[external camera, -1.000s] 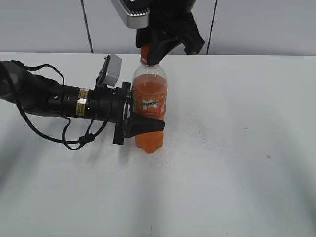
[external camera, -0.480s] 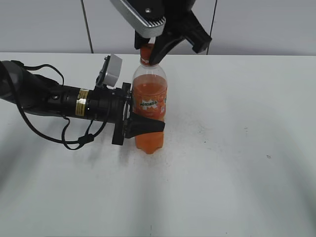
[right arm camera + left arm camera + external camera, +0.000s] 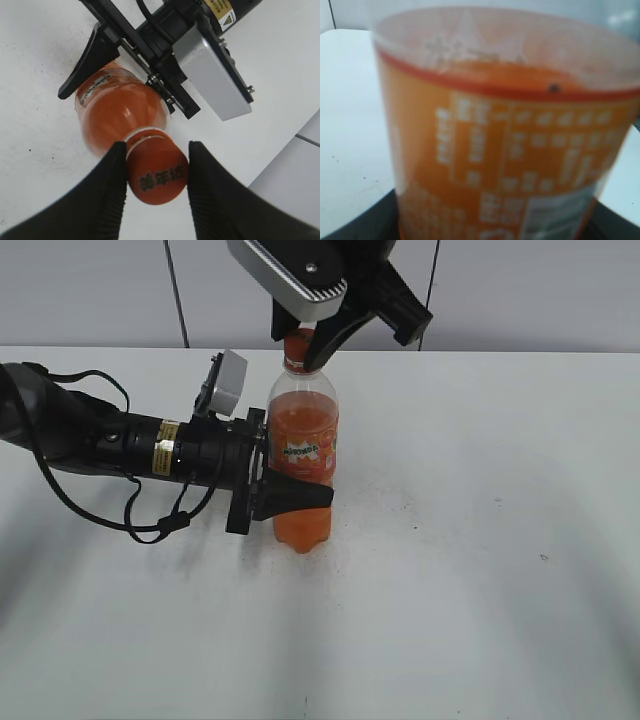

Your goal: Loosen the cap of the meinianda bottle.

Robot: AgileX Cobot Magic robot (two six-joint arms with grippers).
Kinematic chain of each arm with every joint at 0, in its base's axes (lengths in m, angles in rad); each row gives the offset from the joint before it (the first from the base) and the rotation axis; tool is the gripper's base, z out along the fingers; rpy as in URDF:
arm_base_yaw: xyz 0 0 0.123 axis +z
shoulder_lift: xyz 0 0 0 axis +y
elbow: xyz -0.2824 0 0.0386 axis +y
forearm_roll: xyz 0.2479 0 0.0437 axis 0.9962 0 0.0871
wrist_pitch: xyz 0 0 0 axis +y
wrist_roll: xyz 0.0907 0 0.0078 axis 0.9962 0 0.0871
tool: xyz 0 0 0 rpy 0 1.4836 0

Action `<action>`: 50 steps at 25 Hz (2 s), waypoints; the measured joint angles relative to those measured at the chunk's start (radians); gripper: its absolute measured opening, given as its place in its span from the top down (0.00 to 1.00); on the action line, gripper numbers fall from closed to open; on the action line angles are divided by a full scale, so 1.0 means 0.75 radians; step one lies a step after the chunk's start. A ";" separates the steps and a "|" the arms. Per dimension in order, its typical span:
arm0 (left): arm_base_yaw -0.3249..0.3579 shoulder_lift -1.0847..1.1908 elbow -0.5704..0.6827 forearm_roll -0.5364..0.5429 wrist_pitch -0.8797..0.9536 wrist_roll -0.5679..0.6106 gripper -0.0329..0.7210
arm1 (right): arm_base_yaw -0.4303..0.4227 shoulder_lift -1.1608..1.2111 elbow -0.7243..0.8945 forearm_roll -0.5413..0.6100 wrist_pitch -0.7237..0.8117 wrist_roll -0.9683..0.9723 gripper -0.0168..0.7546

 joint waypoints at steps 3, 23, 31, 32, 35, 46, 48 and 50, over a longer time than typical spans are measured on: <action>0.000 0.000 0.000 0.003 -0.001 -0.003 0.40 | 0.000 -0.005 0.000 0.000 0.000 -0.002 0.62; 0.000 -0.004 -0.003 0.014 -0.031 -0.008 0.40 | 0.000 -0.023 0.000 0.000 0.005 0.584 0.62; 0.000 -0.003 -0.003 0.017 -0.031 -0.005 0.40 | 0.000 -0.023 0.000 0.000 0.005 0.717 0.62; 0.000 0.000 -0.003 0.015 -0.031 -0.003 0.40 | 0.000 -0.023 0.000 0.000 0.005 0.722 0.62; 0.000 0.025 -0.004 -0.001 -0.051 0.013 0.40 | 0.000 -0.023 0.000 0.007 0.005 0.726 0.62; 0.000 0.051 -0.004 -0.025 -0.080 0.041 0.40 | 0.000 -0.062 -0.022 0.078 -0.044 0.770 0.62; 0.000 0.051 -0.004 -0.025 -0.080 0.041 0.40 | 0.000 -0.062 -0.022 0.079 -0.044 0.776 0.62; 0.000 0.051 -0.004 -0.025 -0.080 0.041 0.40 | 0.000 -0.062 -0.022 0.078 -0.044 0.803 0.62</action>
